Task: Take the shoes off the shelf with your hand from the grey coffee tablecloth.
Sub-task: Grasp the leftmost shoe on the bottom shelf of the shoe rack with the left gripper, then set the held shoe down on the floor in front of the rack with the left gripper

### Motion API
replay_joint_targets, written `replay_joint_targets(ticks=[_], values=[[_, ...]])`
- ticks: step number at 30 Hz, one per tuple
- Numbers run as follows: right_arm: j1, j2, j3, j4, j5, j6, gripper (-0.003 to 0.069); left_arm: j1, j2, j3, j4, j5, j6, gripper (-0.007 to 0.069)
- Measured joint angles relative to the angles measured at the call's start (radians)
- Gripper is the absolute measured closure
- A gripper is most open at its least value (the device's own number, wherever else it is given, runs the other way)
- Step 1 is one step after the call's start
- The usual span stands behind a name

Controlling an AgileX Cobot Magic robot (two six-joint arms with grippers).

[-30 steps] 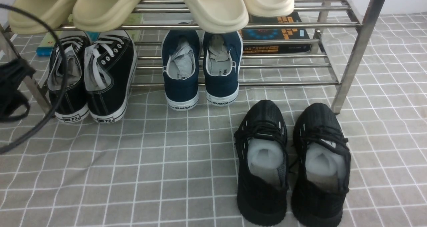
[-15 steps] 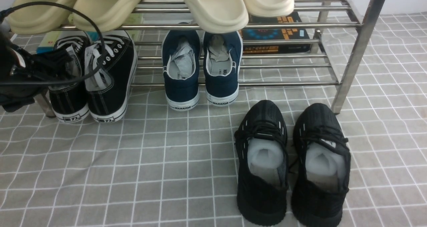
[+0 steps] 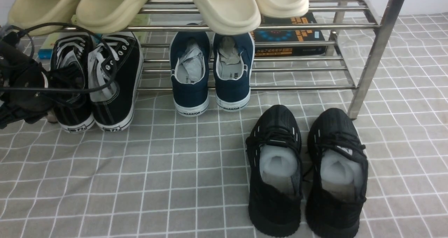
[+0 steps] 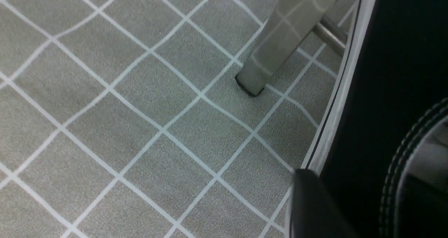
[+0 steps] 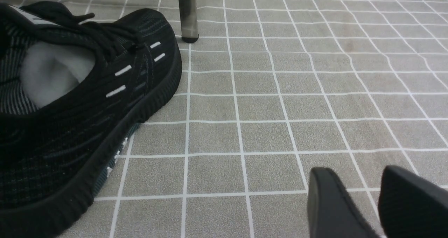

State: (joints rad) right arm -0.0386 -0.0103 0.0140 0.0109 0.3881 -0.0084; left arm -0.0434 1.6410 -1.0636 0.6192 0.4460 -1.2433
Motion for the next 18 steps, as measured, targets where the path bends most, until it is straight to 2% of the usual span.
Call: replay_joint_targets(ticks=[4,8,12,15,18], values=[[0.000,0.000,0.000,0.000,0.000,0.000,0.0422,0.000,-0.013,0.000,0.000,0.014,0.004,0.0592],[0.000,0.000,0.000,0.000,0.000,0.000,0.0421,0.000,-0.075,0.000,-0.008,0.119,0.050,0.0607],[0.000,0.000,0.000,0.000,0.000,0.000,0.0421,-0.002,-0.181,0.000,-0.039,0.289,0.159,0.0607],[0.000,0.000,0.000,0.000,0.000,0.000,0.0421,-0.002,-0.268,0.023,-0.093,0.443,0.295,0.0606],[0.000,0.000,0.000,0.000,0.000,0.000,0.0421,-0.002,-0.319,0.097,-0.129,0.495,0.334,0.0606]])
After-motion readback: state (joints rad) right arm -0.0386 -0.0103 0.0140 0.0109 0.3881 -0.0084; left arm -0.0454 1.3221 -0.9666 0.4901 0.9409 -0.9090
